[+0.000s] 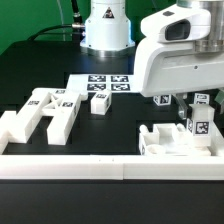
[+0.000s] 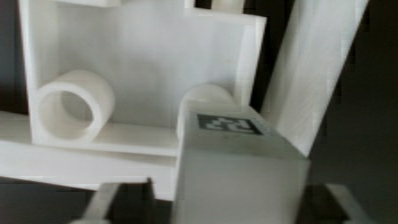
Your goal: Assemble chair
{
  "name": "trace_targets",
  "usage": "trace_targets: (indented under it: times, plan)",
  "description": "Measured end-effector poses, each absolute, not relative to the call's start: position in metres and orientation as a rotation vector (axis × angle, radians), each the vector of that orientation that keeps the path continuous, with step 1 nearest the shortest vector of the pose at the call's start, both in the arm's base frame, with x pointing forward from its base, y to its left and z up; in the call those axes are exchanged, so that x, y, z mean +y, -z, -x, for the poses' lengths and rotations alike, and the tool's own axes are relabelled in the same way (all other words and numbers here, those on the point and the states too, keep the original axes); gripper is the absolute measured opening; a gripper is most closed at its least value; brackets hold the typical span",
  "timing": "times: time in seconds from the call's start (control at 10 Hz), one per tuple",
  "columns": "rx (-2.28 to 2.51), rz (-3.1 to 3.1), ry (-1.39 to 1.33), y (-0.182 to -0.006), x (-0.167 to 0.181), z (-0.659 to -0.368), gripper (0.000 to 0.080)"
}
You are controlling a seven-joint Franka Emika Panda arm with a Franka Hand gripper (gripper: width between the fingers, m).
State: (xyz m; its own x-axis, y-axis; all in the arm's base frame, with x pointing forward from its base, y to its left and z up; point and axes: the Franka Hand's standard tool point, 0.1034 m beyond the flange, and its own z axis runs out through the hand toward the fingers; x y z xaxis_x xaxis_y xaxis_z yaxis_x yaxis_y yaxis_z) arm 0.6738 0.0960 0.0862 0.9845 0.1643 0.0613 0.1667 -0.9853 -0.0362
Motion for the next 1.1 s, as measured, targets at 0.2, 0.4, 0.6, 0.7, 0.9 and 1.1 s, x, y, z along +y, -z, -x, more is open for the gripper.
trace_targets:
  times: [0.2, 0.4, 0.6, 0.7, 0.9, 1.1]
  plan:
    - [-0.258, 3.088, 0.090, -0.0862, 0.0960, -0.6738, 0.0289]
    - [-0.213, 3.090, 0.089, -0.0862, 0.0960, -0.6738, 0.0289]
    - [-0.038, 3.089, 0.084, -0.0860, 0.0966, -0.6735, 0.0289]
    - [0.121, 3.082, 0.078, -0.0857, 0.0989, -0.6729, 0.0289]
    - [0.361, 3.049, 0.069, -0.0855, 0.0999, -0.6728, 0.0291]
    - [0.656, 2.980, 0.058, -0.0854, 0.1023, -0.6730, 0.0291]
